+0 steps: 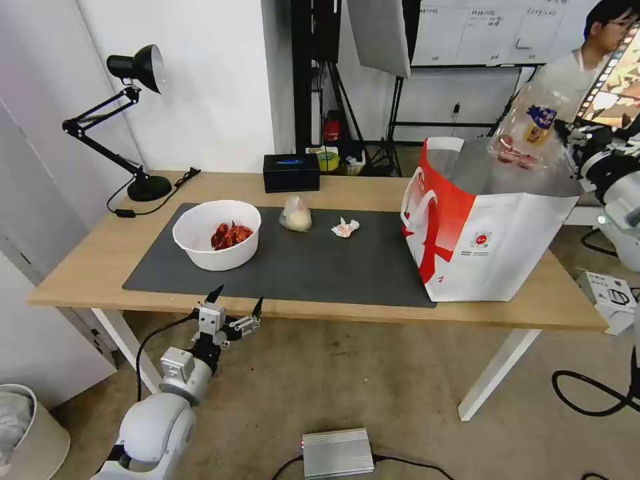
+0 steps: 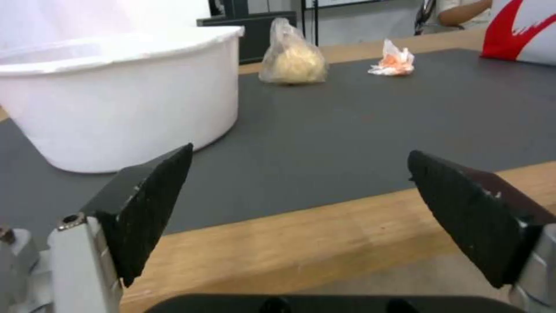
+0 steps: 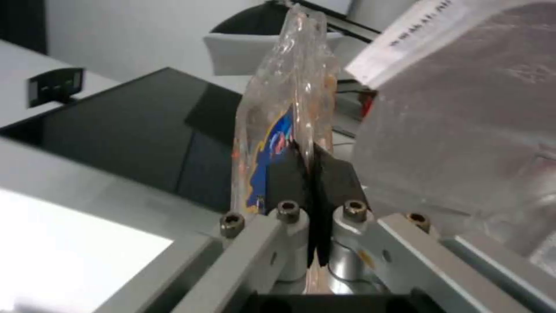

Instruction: Pick up the trash from the table and place it into the takeout bag.

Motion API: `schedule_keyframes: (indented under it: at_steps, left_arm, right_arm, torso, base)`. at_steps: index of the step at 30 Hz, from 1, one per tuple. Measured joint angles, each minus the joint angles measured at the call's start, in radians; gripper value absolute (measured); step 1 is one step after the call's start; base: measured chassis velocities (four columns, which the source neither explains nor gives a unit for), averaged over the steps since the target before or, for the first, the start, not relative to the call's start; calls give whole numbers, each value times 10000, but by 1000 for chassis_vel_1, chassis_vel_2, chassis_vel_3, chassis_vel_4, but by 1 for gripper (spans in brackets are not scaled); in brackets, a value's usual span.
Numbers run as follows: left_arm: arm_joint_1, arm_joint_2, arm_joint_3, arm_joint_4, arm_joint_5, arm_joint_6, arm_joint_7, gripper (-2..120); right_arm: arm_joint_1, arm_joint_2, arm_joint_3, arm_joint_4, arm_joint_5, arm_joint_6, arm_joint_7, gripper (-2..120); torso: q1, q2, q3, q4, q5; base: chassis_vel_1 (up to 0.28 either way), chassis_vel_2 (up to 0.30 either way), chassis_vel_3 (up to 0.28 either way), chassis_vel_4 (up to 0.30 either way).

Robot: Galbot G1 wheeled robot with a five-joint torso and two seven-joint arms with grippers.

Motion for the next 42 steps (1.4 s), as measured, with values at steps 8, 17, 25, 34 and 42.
schedule_keyframes:
  at_steps: [8,17,25,34,42]
  left_arm:
    - [-1,-57,29,23,77,-19,13,100]
    - [28,-114,3,32,98,-41,14,100]
    - [25,-209,60,59,148,-45,16,100]
    - [17,-244,70,74,167,-52,16,100]
    - [80,-262,79,21,203,-53,17,100]
  right_arm:
    - [1211,113,-433,-676,124,195,1519,0]
    - [1389,134,-511,-848,401,-51,2378,0]
    - [1386,296,-570,-894,434,-115,2690,0]
    - [1332,392,-590,-819,405,-159,2784,11]
    - [1181,400,-598,-633,394,-161,2842,41]
  torso:
    - [0,0,1,1,-2]
    - [0,0,0,-1,-1]
    - [1,0,0,0,-1]
    - [0,-1,0,0,-1]
    - [0,0,0,0,-1]
  base:
    - [0,0,0,0]
    - [0,0,0,0]
    - [0,0,0,0]
    - [0,0,0,0]
    - [0,0,0,0]
